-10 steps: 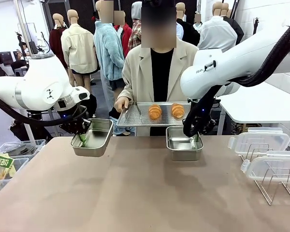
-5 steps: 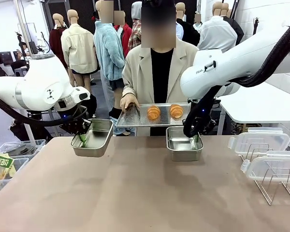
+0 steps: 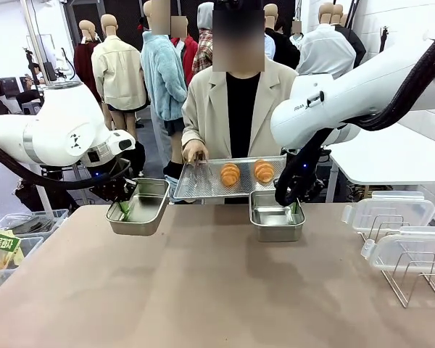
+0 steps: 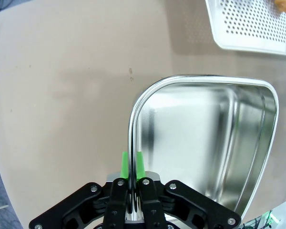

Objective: Place the bread in airtight containers.
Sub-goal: Once an object is inside an Airtight Container , place the container in the center of the table.

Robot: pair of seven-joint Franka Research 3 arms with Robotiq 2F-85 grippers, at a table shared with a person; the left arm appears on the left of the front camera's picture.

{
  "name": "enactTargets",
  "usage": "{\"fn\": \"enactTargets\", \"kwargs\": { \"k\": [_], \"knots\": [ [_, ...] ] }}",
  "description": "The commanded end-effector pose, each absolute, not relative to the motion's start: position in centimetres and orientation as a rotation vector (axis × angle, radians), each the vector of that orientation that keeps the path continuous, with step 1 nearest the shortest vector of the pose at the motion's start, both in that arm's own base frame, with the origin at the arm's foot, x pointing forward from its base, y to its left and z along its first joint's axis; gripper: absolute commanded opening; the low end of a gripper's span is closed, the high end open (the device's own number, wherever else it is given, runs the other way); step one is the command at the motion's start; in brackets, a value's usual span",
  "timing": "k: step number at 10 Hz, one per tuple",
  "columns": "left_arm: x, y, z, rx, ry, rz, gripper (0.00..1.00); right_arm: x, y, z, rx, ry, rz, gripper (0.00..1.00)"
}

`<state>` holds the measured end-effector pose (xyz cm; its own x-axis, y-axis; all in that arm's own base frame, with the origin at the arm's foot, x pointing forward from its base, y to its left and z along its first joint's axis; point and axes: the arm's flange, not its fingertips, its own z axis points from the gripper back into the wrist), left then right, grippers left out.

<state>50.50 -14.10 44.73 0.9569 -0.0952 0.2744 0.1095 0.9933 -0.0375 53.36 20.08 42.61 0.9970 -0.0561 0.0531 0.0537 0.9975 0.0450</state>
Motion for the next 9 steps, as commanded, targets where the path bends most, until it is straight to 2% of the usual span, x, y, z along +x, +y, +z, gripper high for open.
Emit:
{"fn": "enactTargets", "kwargs": {
  "k": [1,9],
  "knots": [
    [50.5,-14.03,45.01,-0.041,-0.283,-0.112,0.0,53.06,19.97,42.72,0.047,-0.069,-0.055,0.0],
    [50.5,-14.03,45.01,-0.041,-0.283,-0.112,0.0,53.06,19.97,42.72,0.047,-0.069,-0.055,0.0]
  ]
}}
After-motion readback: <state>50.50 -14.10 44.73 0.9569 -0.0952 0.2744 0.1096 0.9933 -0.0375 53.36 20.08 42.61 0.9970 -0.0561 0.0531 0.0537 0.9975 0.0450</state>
